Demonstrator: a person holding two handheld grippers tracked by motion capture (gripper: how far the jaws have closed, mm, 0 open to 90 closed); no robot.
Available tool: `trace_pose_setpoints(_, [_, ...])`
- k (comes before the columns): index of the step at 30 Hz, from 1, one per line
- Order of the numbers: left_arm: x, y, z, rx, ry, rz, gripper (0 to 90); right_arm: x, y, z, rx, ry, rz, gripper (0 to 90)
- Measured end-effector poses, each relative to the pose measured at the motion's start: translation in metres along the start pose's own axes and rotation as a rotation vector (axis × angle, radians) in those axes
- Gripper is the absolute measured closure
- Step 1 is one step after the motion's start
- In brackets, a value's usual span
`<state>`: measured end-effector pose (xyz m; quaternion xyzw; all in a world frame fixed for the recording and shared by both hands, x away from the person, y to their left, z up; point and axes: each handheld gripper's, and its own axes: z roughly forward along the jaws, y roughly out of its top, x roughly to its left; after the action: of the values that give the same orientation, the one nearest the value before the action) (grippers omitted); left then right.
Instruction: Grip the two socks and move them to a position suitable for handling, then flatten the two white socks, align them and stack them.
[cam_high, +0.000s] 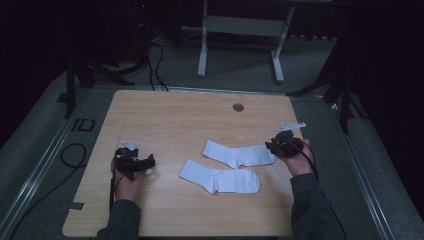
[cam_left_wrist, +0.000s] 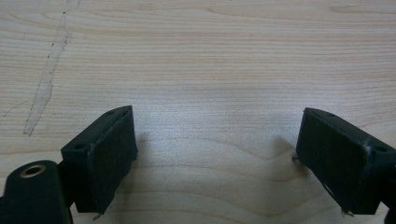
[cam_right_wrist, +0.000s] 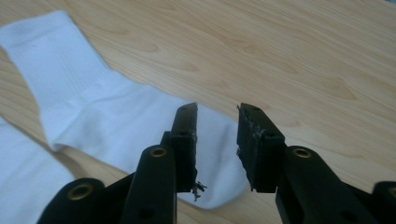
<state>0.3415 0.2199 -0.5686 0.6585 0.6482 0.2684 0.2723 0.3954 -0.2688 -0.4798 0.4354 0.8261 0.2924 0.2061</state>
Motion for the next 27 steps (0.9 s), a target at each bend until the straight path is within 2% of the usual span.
trace_pose_setpoints(7, [0.0, 0.0, 0.0, 0.0, 0.0, 0.0, 12.1, 0.015, 0.009, 0.005, -0.001, 0.042, -0.041, 64.2])
trace_pose_setpoints(13, [0.0, 0.0, 0.0, 0.0, 0.0, 0.0, 12.1, 0.024, 0.015, 0.013, -0.003, 0.082, -0.045, 62.4])
trace_pose_setpoints(27, [0.0, 0.0, 0.0, -0.002, -0.005, 0.005, 12.5, 0.052, 0.032, 0.03, 0.007, 0.161, -0.131, 59.9])
